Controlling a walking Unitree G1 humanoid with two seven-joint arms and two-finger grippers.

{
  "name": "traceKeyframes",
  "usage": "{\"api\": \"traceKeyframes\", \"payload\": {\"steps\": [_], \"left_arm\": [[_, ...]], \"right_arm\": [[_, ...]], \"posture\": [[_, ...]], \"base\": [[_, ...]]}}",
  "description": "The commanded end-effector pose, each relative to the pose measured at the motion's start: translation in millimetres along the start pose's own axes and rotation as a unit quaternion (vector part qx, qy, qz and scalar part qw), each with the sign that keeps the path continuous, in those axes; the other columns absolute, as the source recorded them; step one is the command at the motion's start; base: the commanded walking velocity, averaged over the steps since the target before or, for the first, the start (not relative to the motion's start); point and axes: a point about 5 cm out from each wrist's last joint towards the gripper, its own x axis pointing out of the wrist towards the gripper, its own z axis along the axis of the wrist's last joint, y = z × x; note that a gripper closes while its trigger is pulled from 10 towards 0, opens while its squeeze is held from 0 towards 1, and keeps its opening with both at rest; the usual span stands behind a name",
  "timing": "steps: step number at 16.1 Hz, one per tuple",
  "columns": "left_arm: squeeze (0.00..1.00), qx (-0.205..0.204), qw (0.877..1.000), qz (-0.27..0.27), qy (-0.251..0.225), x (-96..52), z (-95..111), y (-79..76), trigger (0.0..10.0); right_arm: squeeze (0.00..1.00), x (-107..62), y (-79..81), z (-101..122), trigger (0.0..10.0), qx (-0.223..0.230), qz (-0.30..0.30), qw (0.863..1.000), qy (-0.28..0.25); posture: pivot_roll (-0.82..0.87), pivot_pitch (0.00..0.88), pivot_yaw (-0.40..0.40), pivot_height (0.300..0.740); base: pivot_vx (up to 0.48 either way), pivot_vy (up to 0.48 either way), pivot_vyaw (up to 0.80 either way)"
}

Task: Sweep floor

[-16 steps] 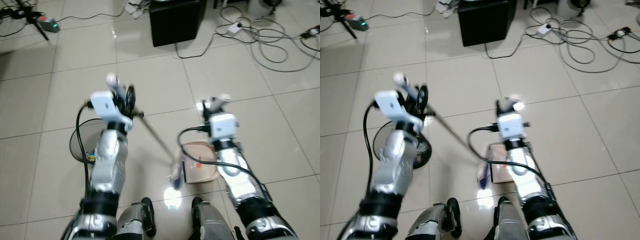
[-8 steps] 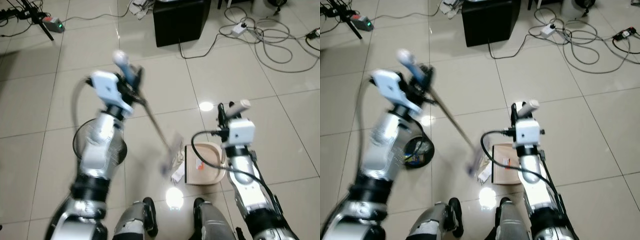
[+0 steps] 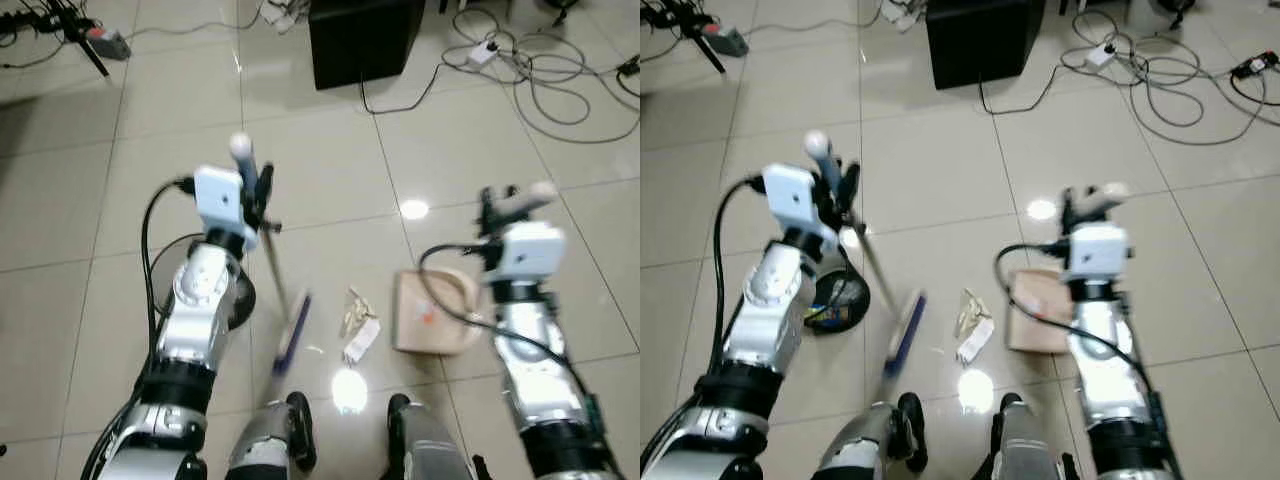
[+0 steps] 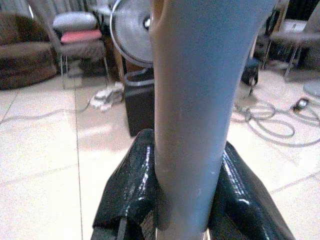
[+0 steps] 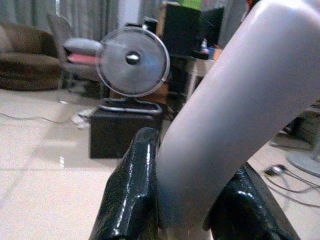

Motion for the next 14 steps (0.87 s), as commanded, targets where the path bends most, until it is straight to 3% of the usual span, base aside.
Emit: {"api": "traceKeyframes", "payload": {"steps": [1,2,5,7,12,14], "left_arm": [[0.0,0.008,1.0,0.003,-0.019,-0.4,3.8,-1.1,10.0],[0.0,0.007,1.0,0.007,-0.013,-3.0,-1.7,-5.1,10.0],[0.0,0.004,1.0,0.018,-0.013,-4.3,-5.4,-8.3,10.0],[0.0,-0.012,0.999,0.032,-0.02,-3.8,-6.7,-11.4,10.0],[0.0,-0.041,0.999,0.007,-0.014,-3.0,-13.5,-29.7,10.0],[0.0,-0.08,0.997,-0.009,-0.016,-2.9,-13.6,-40.1,10.0]], "right_arm": [[0.0,0.0,-5.1,3.2,10.0,0.005,-0.006,1.0,0.0],[0.0,0.2,-10.8,-6.2,10.0,-0.009,-0.001,1.0,0.024],[0.0,-1.3,-7.3,-18.4,10.0,-0.011,0.007,0.999,0.038],[0.0,0.7,4.4,-28.5,10.0,0.008,0.01,0.999,0.049],[0.0,3.0,41.6,-37.7,10.0,0.049,0.033,0.996,0.074],[0.0,3.3,55.2,-34.4,10.0,0.073,0.039,0.995,0.063]], "posture": [[-0.06,0.331,0.102,0.74],[-0.06,0.343,0.095,0.74],[-0.04,0.354,0.095,0.74],[-0.02,0.36,0.1,0.74],[0.0,0.362,0.112,0.74],[0.0,0.358,0.114,0.74]], "base": [[0.0,0.0,0.0],[0.0,0.0,0.0],[0.0,0.0,0.0],[0.0,0.0,0.0],[0.0,0.0,0.0],[0.0,0.0,0.0]]}}
